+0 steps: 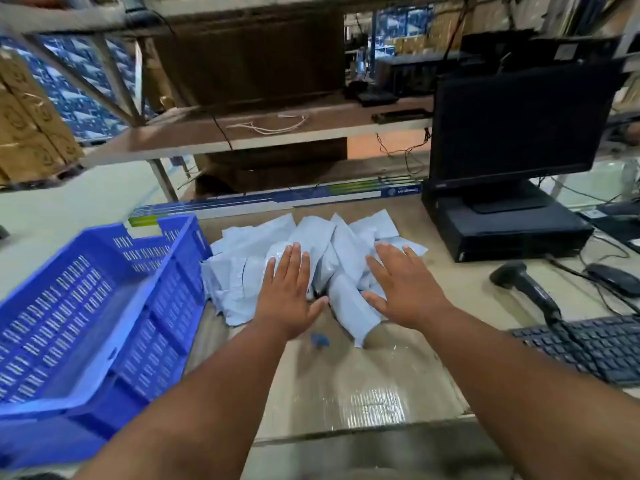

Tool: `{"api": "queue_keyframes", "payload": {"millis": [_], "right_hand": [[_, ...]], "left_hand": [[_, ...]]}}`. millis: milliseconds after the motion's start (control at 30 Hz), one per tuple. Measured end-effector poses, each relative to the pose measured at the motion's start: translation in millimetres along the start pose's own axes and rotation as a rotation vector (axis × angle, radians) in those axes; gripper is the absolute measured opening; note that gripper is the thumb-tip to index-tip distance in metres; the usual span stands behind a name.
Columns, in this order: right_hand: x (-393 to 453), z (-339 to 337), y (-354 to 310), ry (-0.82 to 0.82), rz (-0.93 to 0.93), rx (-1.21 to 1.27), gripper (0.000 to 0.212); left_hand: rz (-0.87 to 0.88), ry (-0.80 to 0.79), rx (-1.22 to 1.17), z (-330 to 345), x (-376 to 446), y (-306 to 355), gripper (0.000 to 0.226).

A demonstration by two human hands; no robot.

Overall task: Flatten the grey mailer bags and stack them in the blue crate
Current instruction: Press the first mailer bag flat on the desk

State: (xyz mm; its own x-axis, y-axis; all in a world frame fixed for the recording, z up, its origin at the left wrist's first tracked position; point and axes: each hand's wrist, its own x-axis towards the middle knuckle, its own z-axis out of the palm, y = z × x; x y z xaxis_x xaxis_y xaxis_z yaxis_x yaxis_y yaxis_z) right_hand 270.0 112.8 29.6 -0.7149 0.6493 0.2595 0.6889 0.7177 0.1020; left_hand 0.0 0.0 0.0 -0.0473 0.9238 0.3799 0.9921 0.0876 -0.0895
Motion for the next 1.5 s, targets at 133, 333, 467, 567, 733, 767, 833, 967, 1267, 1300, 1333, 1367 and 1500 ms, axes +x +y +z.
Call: {"api": "queue_keyframes", "payload": {"millis": [133,333,467,567,733,767,833,967,1267,1300,1333,1367,1500], "right_hand": [[-17.4,23.4,-28.2,-0.032,-0.061,0.018,0.076],[-6.8,56.3,-53.5,-0.232,-0.056,0.002,0.101],[21.1,63.5,-50.2,-0.266,0.001,-0.062,0.096],[34.9,58.9,-41.3,-0.206,0.055,-0.091,0.077],[33.7,60.2,-46.6,-0.132,0.194,-0.067,0.060],[27.6,58.6,-52.0,-0.074,0.199,-0.018,0.058],[8.3,50.4,-67.0,0.054,0.186,0.127,0.055],[-47.1,43.6,-96.7,0.174,0.098,0.315,0.049],[-94.8,34.7,-128.8,0.112,-0.088,0.388,0.041],[-89.9,37.9,-138.1,0.056,-0.148,0.360,0.045],[-84.4,43.3,-146.6,-0.010,-0.170,0.343,0.049],[-80.0,51.4,-152.9,-0.090,-0.156,0.339,0.053],[-88.5,84.5,-153.3,-0.347,-0.037,0.325,0.072]], "left_hand": [[-0.174,-0.116,0.116,16.7,-19.6,-5.1,0.114],[-0.450,-0.271,0.174,19.4,-16.1,-22.1,0.090],[-0.450,-0.323,0.160,19.3,-13.6,-39.3,0.050],[-0.381,-0.307,0.080,16.6,-20.5,-41.5,0.024],[-0.159,-0.144,-0.103,30.2,-65.3,-34.0,0.025],[-0.113,-0.122,-0.159,32.9,-76.1,-31.1,0.025],[-0.027,-0.122,-0.253,34.9,-98.7,-24.1,0.030],[0.163,-0.166,-0.296,39.7,-147.6,-7.8,0.052],[0.293,-0.218,-0.234,25.7,-179.5,18.0,0.059],[0.303,-0.233,-0.229,23.8,-175.9,19.4,0.064],[0.297,-0.250,-0.225,22.1,-171.6,20.7,0.071],[0.277,-0.263,-0.220,20.5,-167.8,21.7,0.077],[0.145,-0.301,-0.167,23.5,-169.2,18.2,0.080]]}}
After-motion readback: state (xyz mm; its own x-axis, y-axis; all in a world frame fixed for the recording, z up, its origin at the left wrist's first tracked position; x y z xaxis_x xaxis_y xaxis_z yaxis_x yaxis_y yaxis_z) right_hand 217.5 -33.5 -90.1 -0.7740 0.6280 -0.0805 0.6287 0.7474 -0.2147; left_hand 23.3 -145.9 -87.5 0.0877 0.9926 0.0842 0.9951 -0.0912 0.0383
